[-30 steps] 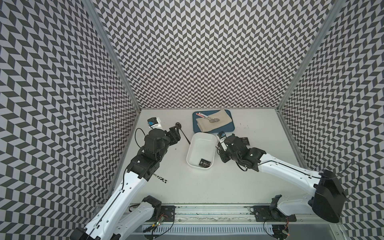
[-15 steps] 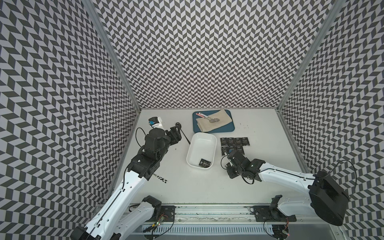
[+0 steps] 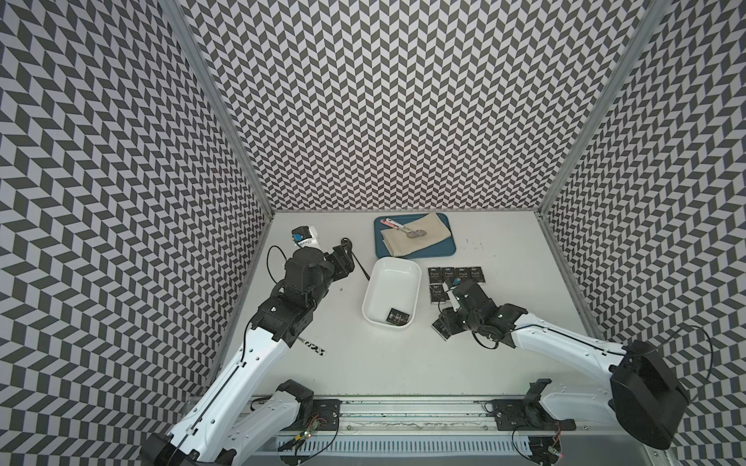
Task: Take the pocket tissues out of the storage box
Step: Place the pocket tissues at the center of the board.
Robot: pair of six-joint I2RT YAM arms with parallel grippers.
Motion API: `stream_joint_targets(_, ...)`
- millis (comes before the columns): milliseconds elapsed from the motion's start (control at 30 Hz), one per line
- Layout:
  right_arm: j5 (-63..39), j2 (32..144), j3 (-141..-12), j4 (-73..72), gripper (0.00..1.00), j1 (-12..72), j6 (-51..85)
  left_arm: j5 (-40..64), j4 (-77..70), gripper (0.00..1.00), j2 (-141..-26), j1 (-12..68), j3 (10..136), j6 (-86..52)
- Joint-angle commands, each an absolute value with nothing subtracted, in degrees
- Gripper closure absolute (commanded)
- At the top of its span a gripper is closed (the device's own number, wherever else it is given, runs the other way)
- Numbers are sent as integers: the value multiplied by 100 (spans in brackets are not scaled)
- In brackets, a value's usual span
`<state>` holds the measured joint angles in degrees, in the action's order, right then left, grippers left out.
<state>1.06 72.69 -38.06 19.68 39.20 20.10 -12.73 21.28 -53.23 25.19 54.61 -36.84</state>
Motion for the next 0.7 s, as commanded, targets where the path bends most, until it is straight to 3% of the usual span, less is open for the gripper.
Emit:
stream_joint_targets(0,-122,7263,-3663,1715,54,3858,2067,-1215,2017,26,-5327,2571,5616,-3661)
stream_joint_targets(667,-491,7009,-2790,1020,53,3770,2581,-1187,1935,26,-5246,2625,5493,-3709)
